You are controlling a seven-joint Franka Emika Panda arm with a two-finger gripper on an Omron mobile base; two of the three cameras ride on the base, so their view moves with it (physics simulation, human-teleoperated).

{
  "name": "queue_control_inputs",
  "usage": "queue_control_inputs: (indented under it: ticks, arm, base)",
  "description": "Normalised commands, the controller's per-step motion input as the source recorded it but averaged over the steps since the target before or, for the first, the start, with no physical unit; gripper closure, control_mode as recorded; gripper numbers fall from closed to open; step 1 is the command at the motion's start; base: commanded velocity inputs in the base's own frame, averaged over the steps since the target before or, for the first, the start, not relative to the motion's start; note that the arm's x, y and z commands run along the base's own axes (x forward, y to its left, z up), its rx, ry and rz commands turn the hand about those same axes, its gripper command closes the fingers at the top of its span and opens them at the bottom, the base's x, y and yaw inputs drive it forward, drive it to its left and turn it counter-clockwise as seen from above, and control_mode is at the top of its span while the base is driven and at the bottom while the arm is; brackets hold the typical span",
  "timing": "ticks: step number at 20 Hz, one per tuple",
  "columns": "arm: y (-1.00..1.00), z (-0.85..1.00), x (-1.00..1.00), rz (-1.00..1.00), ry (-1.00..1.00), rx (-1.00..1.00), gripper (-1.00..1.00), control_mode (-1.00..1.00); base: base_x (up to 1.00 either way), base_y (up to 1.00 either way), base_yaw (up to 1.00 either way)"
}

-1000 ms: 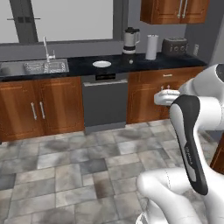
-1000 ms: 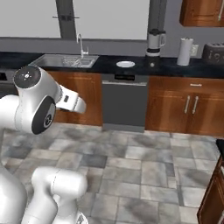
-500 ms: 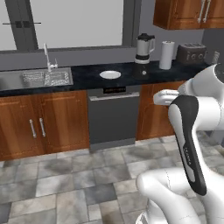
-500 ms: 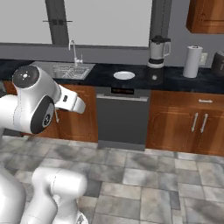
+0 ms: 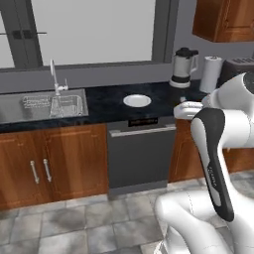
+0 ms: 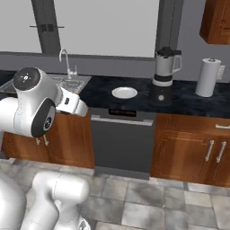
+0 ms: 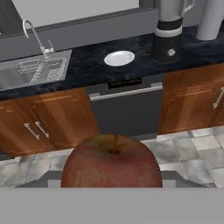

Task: Pick the pear and apple from the fridge and place them on the plate next to the blender to make a fruit smoothie.

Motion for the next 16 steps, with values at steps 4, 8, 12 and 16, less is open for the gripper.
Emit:
queue_control_inputs:
  ticks: [4,8,12,16]
  arm:
    - [0.00,0.00,0.00,0.00,0.00,0.00,1.00,1.00]
    - [0.00,0.00,0.00,0.00,0.00,0.00,1.00,1.00]
    - [0.00,0.00,0.00,0.00,0.00,0.00,1.00,1.00]
    - [0.00,0.00,0.00,0.00,0.00,0.00,1.00,1.00]
  base:
    - [1.00,-0.09,0.01]
    - [1.00,-0.21,0.03]
    - [1.00,-0.19,0.01]
    - [1.00,-0.21,0.00]
